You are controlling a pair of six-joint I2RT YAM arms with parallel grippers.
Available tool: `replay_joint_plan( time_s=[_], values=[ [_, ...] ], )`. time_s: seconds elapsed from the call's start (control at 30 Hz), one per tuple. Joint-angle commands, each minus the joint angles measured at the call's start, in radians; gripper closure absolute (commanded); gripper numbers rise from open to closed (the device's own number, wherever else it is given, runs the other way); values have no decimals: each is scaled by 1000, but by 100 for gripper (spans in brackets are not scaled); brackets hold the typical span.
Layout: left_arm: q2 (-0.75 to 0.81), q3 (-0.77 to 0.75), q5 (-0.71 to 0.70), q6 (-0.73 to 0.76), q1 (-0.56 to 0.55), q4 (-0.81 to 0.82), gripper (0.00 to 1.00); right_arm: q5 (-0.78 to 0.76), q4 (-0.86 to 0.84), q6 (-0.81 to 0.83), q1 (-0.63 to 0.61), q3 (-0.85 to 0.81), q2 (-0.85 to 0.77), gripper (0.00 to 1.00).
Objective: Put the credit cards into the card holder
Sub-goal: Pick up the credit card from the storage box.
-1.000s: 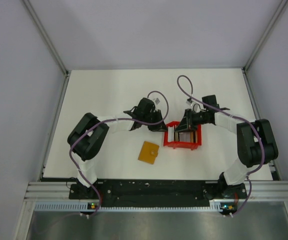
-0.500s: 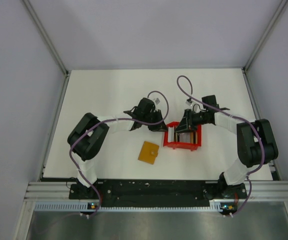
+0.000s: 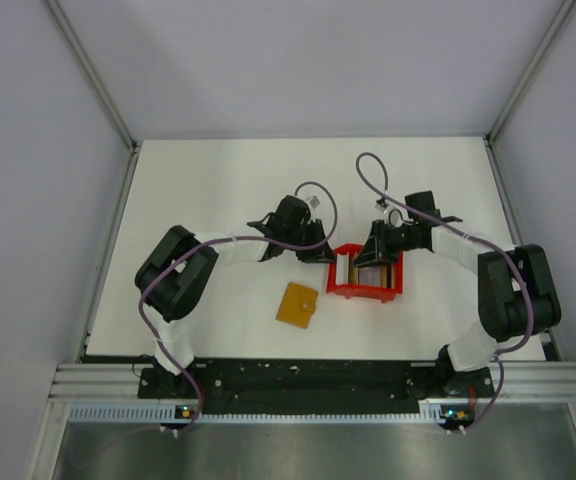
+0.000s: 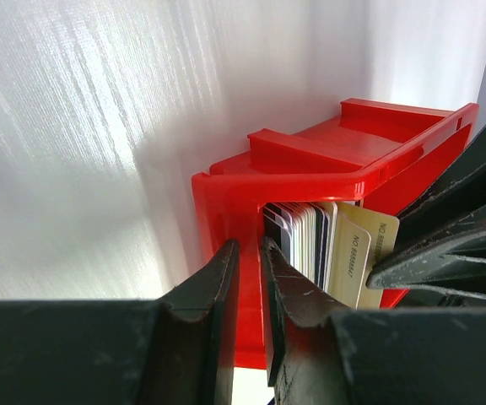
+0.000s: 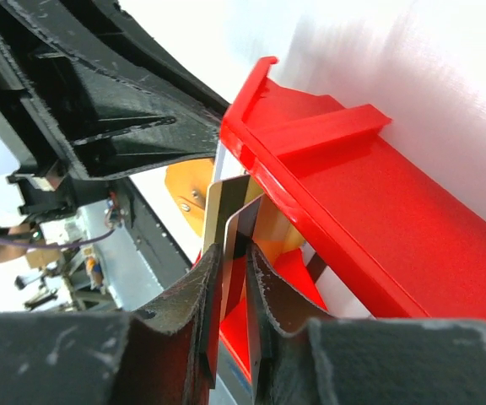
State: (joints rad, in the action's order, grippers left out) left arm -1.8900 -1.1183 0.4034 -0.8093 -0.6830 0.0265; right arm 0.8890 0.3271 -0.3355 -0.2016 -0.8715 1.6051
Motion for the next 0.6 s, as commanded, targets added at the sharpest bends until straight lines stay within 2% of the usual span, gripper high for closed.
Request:
replay_joint_plan(
  time_s=[0.0, 0.13, 0.57],
  values=[
    [17, 17, 11, -8, -9, 66, 79, -152, 78, 49, -15, -8, -77, 87],
    [32, 28, 9, -16, -10, 70, 79, -281, 131, 59, -35, -15, -103, 91],
    [42, 61, 18, -41, -15, 99, 79, -446, 127, 18, -124, -21, -53, 89]
  ],
)
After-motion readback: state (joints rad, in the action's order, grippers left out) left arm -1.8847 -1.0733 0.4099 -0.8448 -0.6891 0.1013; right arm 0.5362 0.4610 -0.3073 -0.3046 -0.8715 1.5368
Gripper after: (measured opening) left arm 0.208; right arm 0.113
